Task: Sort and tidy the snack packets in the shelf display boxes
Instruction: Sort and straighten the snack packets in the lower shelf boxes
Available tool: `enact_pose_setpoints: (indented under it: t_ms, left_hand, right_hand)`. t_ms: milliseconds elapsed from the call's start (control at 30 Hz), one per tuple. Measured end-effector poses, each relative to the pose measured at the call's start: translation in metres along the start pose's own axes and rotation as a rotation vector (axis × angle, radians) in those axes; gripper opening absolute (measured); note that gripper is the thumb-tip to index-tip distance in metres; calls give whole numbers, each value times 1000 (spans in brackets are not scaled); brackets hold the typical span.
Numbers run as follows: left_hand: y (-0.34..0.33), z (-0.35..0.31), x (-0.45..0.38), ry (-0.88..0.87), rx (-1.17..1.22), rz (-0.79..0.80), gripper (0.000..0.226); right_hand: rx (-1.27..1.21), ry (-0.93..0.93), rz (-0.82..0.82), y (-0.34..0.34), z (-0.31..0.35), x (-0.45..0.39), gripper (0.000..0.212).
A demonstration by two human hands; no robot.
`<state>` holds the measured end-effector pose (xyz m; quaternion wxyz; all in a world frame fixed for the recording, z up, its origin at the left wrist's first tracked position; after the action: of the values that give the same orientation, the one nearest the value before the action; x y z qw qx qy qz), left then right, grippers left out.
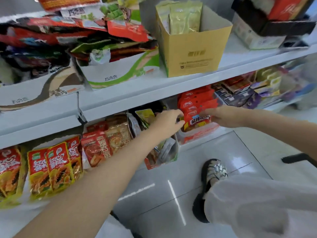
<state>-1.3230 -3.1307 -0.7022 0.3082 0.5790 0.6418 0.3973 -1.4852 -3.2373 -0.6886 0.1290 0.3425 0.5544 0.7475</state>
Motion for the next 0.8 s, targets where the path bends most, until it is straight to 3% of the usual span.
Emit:
enact_pose_setpoints:
  t_ms: [100, 200, 333, 467, 500, 633, 800]
  left_hand:
    - [-10, 1, -21, -18, -75, -16, 23]
    - [-20, 5, -35, -58, -179, 105, 25]
    - [-26, 7, -55, -67, -292, 248, 43]
    - [-29, 11, -61, -125, -374, 282, 62]
    - [-31, 12, -61, -128, -385, 293, 66]
    - [-35, 14, -61, -124, -375, 278, 69]
    - [-36, 16, -54, -109, -286, 132, 60]
  right_hand:
    - [-84, 39, 79, 1, -6, -20, 39]
    - [-181, 22, 234, 2, -12, -34, 44]
    - [-188, 10, 543, -3, -21, -37, 60]
    - [-15, 78, 630, -20, -33, -50, 96]
    - [8, 73, 591, -27, -37, -53, 91]
    - [-128, 122, 220, -42, -40, -51, 36]
    - [-319, 96, -44, -31, -56, -24, 21]
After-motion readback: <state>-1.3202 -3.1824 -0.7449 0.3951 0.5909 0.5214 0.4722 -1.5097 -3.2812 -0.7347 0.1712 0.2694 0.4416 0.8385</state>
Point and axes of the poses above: each hand's wrist, its own x-axis away from the middle knuckle, its own y-axis out of the back of the hand, z = x × y, the point moved 1 cm from there along -x, towards the middle knuckle, and after that the axes turned 6 degrees about -z, right-handed, at the moved point
